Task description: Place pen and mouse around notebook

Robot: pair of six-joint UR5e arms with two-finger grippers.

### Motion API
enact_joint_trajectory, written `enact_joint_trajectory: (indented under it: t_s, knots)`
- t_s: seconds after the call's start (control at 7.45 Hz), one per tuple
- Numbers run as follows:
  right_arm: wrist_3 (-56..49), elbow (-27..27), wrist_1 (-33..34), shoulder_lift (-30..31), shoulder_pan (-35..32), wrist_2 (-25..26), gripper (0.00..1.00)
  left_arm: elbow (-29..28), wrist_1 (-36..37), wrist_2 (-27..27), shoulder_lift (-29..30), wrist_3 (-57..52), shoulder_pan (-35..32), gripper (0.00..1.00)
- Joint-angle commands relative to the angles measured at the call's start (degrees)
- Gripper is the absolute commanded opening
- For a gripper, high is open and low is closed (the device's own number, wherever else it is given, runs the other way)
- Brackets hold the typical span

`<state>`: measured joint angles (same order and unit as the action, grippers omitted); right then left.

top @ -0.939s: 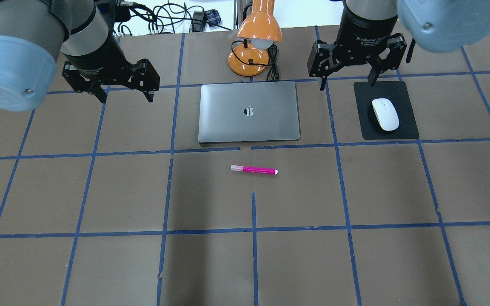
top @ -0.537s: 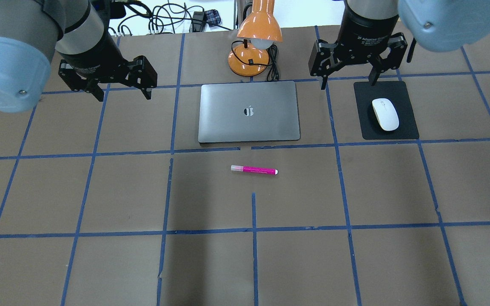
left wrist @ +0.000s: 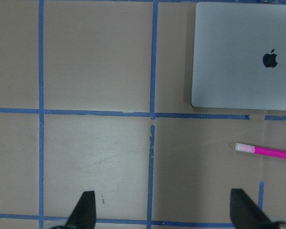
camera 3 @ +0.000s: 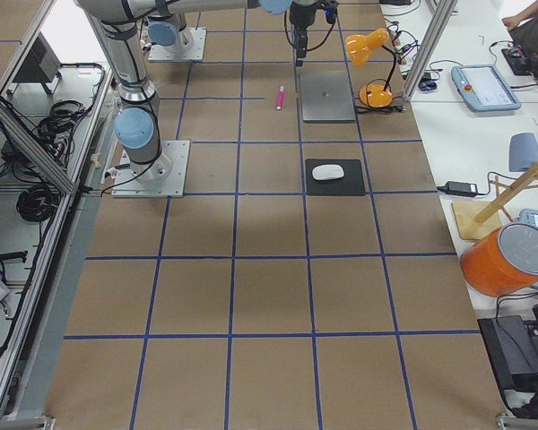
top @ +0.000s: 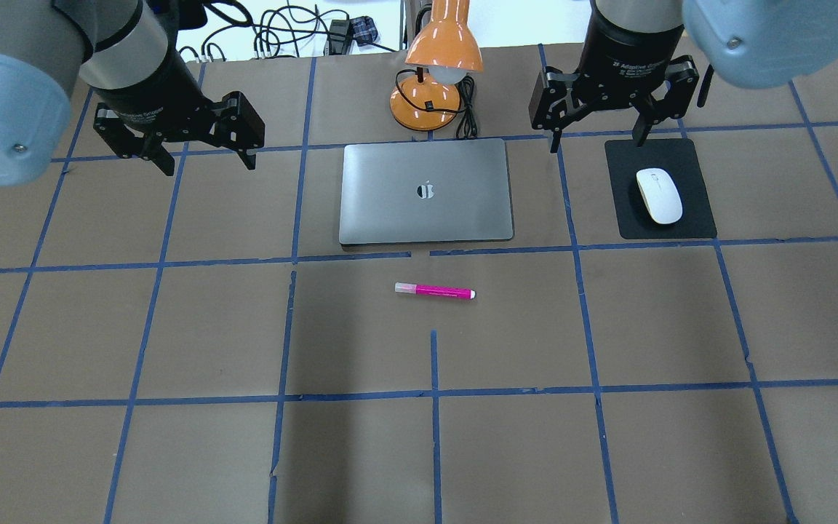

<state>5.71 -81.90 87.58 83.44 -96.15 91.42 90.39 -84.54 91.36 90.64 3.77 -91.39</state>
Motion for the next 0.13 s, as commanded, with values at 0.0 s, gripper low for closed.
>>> enact_joint_trajectory:
  t_s: [0.0]
  knots:
    - [-0.7, 0.1, 0.0, -0.1, 0.1, 0.3, 1.0, 0.0, -0.1, 0.0, 0.0, 0.0, 0.0, 1.0]
